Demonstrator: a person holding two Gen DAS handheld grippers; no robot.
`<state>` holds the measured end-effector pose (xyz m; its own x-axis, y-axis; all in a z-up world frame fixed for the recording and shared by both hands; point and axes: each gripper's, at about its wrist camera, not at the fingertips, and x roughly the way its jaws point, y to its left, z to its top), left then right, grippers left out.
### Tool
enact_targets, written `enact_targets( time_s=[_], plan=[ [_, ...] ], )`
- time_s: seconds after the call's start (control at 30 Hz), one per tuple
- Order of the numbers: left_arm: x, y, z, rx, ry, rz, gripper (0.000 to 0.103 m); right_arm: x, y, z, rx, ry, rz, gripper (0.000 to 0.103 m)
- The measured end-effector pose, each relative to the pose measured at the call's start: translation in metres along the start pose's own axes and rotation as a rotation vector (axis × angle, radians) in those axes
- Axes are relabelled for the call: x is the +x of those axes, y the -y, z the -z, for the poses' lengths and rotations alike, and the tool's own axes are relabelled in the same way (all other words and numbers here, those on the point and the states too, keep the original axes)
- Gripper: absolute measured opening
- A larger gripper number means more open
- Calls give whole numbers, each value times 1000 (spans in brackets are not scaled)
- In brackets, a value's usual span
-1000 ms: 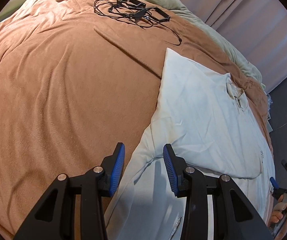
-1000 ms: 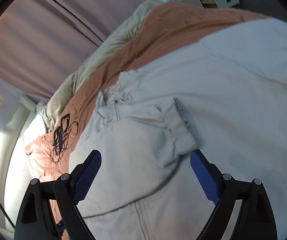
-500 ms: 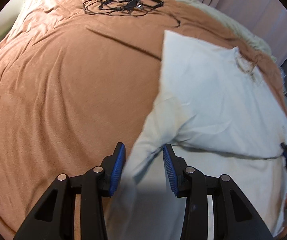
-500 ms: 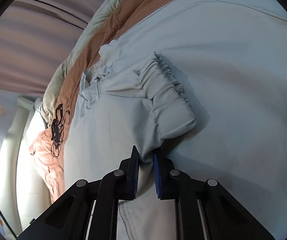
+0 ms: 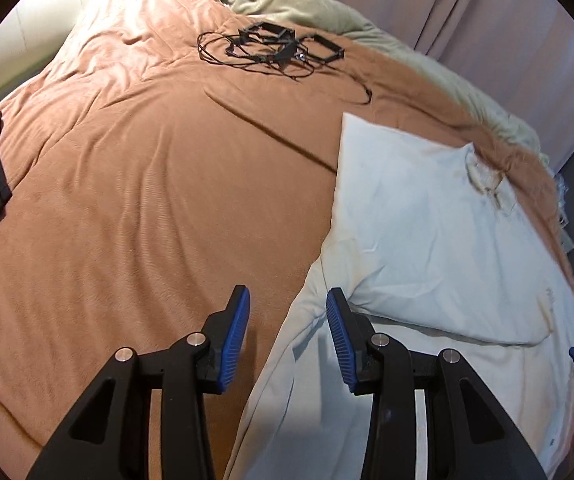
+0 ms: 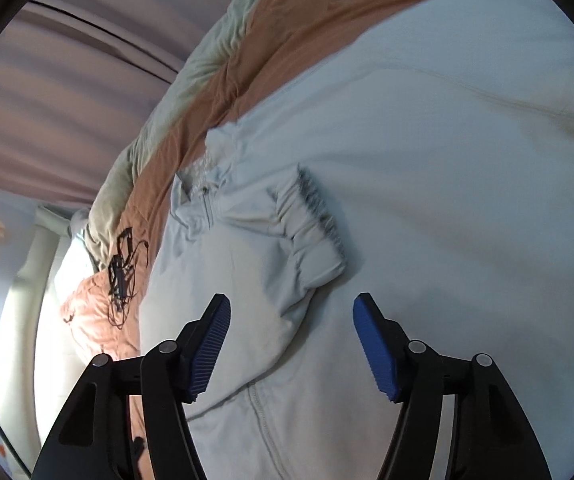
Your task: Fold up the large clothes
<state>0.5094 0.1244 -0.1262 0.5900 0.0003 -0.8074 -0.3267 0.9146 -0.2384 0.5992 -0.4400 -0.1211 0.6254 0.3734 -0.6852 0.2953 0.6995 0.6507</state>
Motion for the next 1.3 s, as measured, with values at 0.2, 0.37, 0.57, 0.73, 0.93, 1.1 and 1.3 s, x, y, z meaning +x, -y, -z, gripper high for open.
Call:
enact_targets(
  time_s=[0.2,0.37,0.57,0.73,0.93,1.1,1.3],
  plan=[
    [-16,5,3,8,25,46,41,-52,37,-30,-30,95,38,66],
    [-21,25,9,41,30,62,41,-75,75,-52,17,133,43,66],
    [-23,63,19,149,58,58,42,-97,124,-74,73,195,27,66],
    [-29,86,25,169,111,102,90,-112,170,-92,142,239,35,66],
    [-23,117,27,209,136,102,97,-120,217,-112,204,282,78,65],
    [-12,135,32,228,132,100,99,-120,251,-124,265,301,78,59],
    [-5,147,42,296,121,52,99,-114,283,-134,334,308,90,45]
  ],
)
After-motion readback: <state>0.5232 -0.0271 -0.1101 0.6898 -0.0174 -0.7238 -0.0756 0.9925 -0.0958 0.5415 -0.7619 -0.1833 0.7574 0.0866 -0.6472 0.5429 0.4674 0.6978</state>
